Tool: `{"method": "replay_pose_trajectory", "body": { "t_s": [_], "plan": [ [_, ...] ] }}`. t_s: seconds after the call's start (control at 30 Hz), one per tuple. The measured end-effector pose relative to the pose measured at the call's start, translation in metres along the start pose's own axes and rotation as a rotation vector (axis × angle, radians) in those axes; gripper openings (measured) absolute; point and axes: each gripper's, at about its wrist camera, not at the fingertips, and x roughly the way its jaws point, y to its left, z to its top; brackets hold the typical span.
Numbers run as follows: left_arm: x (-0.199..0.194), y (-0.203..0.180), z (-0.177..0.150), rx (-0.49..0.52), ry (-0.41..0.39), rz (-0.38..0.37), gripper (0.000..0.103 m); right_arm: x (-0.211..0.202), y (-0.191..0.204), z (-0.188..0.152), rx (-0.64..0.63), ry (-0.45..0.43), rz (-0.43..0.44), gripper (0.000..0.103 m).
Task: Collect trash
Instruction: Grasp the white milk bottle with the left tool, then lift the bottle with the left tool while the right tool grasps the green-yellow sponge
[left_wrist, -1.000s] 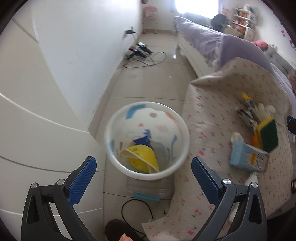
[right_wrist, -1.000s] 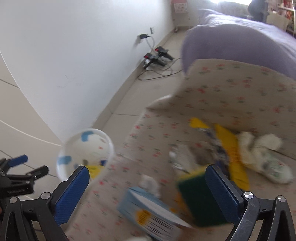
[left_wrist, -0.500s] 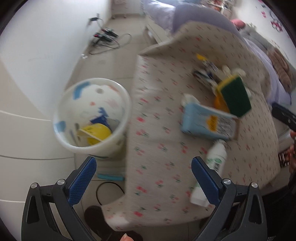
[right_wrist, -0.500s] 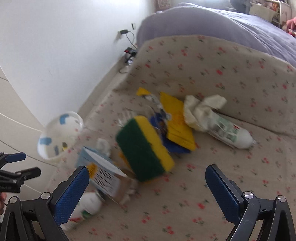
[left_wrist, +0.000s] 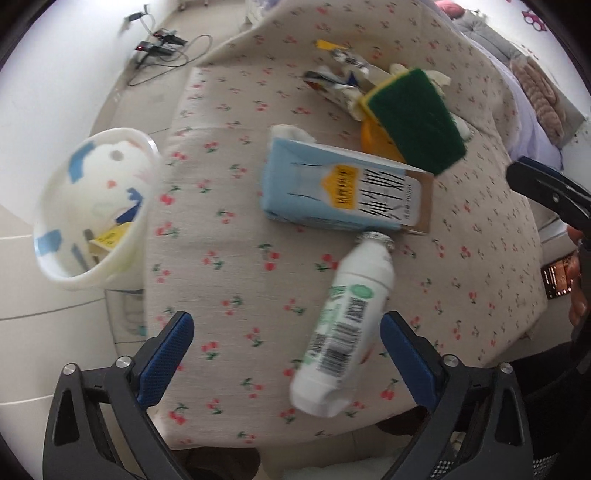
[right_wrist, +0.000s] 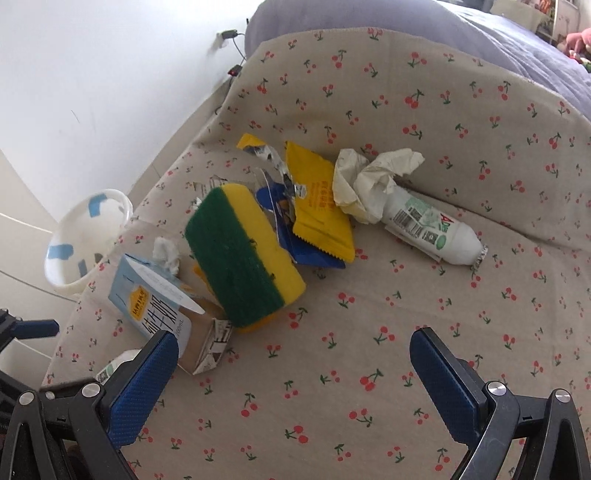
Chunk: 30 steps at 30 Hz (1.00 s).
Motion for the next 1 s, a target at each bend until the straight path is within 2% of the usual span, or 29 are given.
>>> {"method": "replay_pose_trajectory", "body": {
  "t_s": [0.33, 0.47, 0.63, 1.0],
  "plan": [
    [0.016, -0.023, 0.006, 0.065, 0.049, -0.091, 0.067, 0.014, 0.001, 0.004, -0.004, 0.018, -0.032, 0.103],
    [0.017, -0.019, 0.007, 0.062, 0.056, -0.095, 0.039, 0.020, 0.004, 0.010, -0.001, 0.020, -0.035, 0.103],
    [0.003, -0.007, 0.008, 0.021, 0.022, -0.115, 0.038, 0.029, 0.006, 0.017, 0.005, 0.031, -0.047, 0.103],
    [-0.047, 0.030, 0.016, -0.060, -0.123, -0.103, 0.038, 0.051, 0.023, 0.030, -0.017, 0.060, -0.077, 0.103]
  ]
}}
